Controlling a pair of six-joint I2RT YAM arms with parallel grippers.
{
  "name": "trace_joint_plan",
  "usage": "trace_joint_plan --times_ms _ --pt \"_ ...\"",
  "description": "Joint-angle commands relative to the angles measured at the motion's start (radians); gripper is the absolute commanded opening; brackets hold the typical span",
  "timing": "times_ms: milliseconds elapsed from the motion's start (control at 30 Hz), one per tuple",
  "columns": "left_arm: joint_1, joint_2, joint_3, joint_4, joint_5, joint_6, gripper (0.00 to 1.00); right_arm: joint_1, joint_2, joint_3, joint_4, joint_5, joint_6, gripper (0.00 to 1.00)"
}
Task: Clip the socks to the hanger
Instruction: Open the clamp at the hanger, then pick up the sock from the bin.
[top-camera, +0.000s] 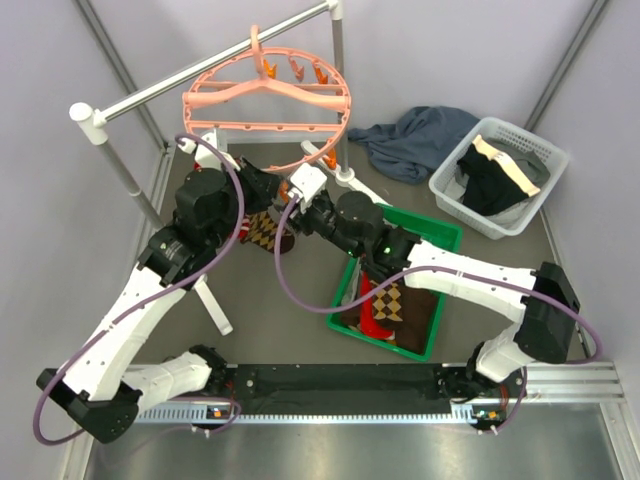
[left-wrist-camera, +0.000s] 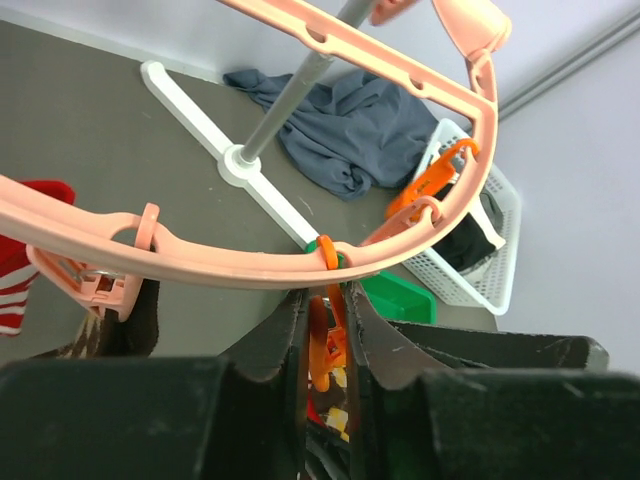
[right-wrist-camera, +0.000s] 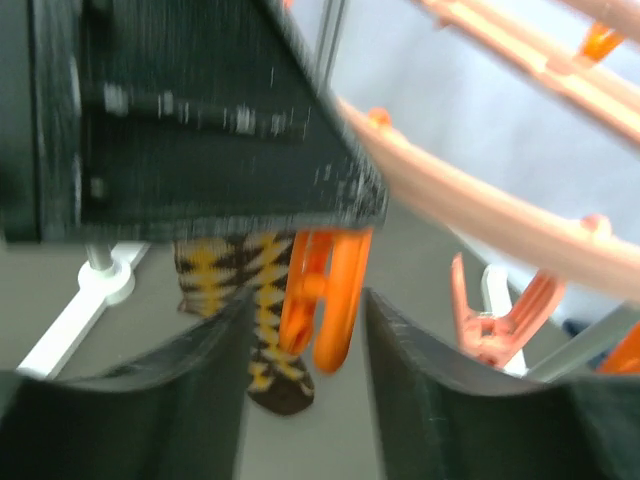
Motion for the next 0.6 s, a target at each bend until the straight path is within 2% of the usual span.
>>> trace_joint_plan --times_ms 0,133,233,267,467,567 --pt "-0.001 0.004 -0.018 0.075 -0.025 0.044 0.14 0.018 -0.062 -0.039 -0.021 0.06 0.051 0.54" --pt "-0.001 0.007 -0.027 0.082 -0.037 0.077 0.14 -0.001 -0.129 -0.084 -0.123 0.105 0.123 0.63" --pt "-0.001 0.007 -0.037 0.098 -0.037 0.105 0.14 -0.037 -0.198 -0.127 -0.254 0.145 0.211 0.69" --pt "-0.001 0.006 -0.041 0.103 -0.035 0.11 0.14 -0.051 -0.215 -0.144 -0.338 0.159 0.287 0.71" --pt "-0.001 -0.002 -0.056 0.135 -0.028 0.156 0.13 -0.206 -0.322 -0.216 -0.681 0.145 0.557 0.73" --pt "-0.001 -0.005 -0.067 0.154 -0.016 0.174 0.13 -0.297 -0.37 -0.279 -0.751 0.111 0.653 0.72"
